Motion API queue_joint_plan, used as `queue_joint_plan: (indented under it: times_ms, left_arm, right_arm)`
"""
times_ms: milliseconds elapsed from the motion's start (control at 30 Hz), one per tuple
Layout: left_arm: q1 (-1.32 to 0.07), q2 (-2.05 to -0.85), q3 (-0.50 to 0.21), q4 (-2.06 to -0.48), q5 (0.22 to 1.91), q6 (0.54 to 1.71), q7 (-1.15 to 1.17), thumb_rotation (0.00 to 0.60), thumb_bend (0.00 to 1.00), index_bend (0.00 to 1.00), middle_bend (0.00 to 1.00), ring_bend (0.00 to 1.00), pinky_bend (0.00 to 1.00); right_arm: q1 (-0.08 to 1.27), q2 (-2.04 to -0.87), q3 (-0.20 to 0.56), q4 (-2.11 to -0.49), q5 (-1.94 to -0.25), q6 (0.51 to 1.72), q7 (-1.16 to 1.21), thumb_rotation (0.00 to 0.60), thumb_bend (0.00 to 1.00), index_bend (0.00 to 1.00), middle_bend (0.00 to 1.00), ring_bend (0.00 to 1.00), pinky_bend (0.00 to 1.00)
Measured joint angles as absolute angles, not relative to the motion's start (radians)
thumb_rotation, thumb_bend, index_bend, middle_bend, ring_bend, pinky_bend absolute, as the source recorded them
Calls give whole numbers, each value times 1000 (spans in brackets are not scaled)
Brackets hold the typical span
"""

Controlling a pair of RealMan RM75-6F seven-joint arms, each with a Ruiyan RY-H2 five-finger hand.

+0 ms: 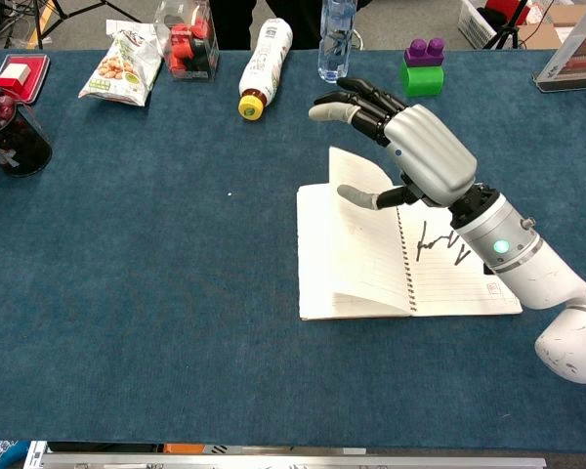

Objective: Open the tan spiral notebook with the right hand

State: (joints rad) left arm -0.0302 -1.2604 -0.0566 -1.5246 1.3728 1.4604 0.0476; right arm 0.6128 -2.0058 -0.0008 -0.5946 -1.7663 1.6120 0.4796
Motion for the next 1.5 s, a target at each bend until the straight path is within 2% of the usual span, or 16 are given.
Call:
queue_joint_plan:
  times_ms: [333,533,833,967,1167,1300,1500]
  left_arm:
    - [-30,-1261,-58,-1526,1374,1462,52,600,246,401,305,374,554]
    - [-32,-1260,-58,-1528,1379,1464,55,600,246,401,305,374,554]
    - [-40,-1262,-59,-1535,1390,1465,73,600,246,400,306,374,554]
    - [-41,-1260,-59,-1547,1395,1466,62,600,246,392,306,375,554]
    - [-40,-1252,-63,-1564,1407,1476,17,600,246,356,306,374,554]
    - [-43,-1256,-72,-1567,1414,1491,16,600,246,352,306,375,546]
    - [-54,-1259,-84,-1572,1410,1487,22,600,246,352,305,375,525]
  right_arm:
    - [607,-1958,6,-635,-1760,1648,454,600,209,206,188,37,159]
    - [581,-1850,-7,-731,-1756,1639,377,600,209,206,188,37,159]
    - [516,-1585,-47,-1042,-1726,1563,112,600,209,208,188,37,159]
    - [474,-1465,-55,-1241,-1666,1514,-28,600,209,263,188,37,159]
    - [362,-1320,-72,-1519,-1540,1486,-249,600,209,267,185,37,159]
    - [268,-1269,-82,-1603,-1461,1505,-323,600,209,267,175,37,159]
    - [181,-1251,-68,-1635,-1430,1583,-343,600,209,267,175,38,159]
